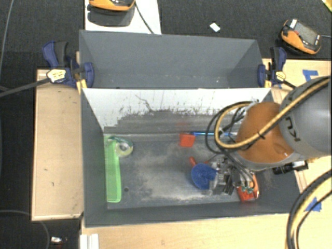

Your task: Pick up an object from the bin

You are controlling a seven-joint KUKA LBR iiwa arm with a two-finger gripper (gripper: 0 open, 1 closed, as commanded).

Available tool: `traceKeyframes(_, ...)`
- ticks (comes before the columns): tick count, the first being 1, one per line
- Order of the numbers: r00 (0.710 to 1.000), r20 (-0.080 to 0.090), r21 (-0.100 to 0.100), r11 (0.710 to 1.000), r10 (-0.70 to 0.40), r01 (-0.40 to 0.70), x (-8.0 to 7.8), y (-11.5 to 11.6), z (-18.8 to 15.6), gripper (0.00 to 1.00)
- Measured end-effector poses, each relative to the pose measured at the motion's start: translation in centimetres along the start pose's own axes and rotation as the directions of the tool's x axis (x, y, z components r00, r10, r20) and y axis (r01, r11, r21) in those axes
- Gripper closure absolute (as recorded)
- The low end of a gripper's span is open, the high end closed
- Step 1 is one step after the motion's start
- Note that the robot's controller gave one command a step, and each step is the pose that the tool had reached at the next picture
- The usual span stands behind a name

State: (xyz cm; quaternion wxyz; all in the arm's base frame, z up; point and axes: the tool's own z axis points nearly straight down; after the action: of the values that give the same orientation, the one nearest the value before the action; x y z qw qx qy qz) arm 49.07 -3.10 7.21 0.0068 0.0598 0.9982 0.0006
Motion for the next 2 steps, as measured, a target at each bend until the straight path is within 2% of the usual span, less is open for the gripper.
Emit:
traceKeyframes(1,1.000,0.001,0.000,1.000,-0.002,0.002,0.0,0.0,-0.6,1.00)
traceKeyframes(2,1.000,-0.005,0.000,1.000,-0.004,0.004,0.2,0.0,-3.9,1.00)
